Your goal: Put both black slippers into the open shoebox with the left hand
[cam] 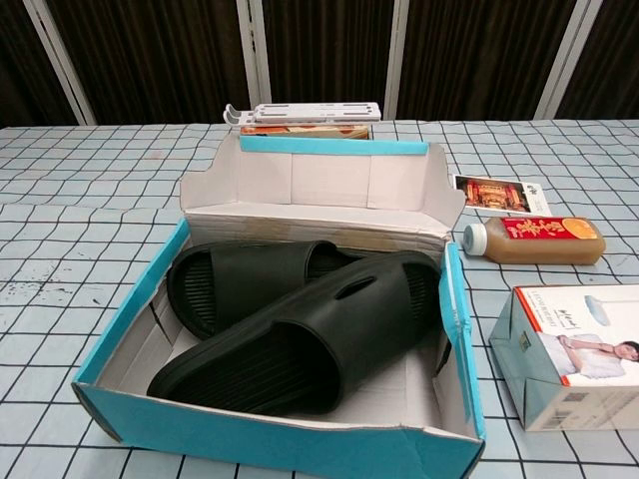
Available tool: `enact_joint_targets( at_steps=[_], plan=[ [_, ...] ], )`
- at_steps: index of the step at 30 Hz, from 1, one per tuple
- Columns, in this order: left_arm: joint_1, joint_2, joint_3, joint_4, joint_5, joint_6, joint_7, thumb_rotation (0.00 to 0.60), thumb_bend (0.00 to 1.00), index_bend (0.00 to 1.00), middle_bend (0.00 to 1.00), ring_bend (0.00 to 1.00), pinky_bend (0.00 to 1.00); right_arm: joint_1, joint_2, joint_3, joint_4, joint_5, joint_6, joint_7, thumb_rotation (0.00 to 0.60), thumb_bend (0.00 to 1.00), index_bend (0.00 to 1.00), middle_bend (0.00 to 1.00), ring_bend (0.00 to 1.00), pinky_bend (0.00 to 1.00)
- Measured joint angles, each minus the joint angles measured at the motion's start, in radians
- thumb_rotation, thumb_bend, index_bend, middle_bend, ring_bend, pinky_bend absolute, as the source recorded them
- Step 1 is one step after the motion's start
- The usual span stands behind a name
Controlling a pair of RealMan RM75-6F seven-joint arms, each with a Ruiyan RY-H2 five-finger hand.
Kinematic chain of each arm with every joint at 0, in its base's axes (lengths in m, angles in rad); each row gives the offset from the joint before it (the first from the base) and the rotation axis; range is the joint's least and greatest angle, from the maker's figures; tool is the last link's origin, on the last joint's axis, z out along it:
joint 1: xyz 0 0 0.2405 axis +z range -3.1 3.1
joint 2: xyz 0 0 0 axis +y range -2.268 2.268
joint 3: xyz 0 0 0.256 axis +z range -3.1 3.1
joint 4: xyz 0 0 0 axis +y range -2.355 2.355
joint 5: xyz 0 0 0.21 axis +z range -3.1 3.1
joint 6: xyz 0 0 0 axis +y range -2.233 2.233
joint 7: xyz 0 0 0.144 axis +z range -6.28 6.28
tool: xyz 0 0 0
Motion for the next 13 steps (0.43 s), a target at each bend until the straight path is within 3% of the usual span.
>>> enact_joint_targets(
  at_steps=[5,13],
  plan=[
    [0.106,0.014,-0.031,0.128,-0.123,0.013,-0.16,0.6,0.26,0.11,0.16,0.11,0.21,-0.002,-0.006,-0.004,0.01,-0.047,0.027,0.011,0.6,0.23,0.28,0.25,0.34,0.37],
    [0.147,0.066,-0.088,0.125,-0.22,-0.059,-0.249,0.6,0.25,0.03,0.04,0.03,0.14,-0.008,-0.02,-0.011,0.027,-0.119,0.095,0.035,0.6,0.23,0.26,0.25,0.27,0.31]
  ],
)
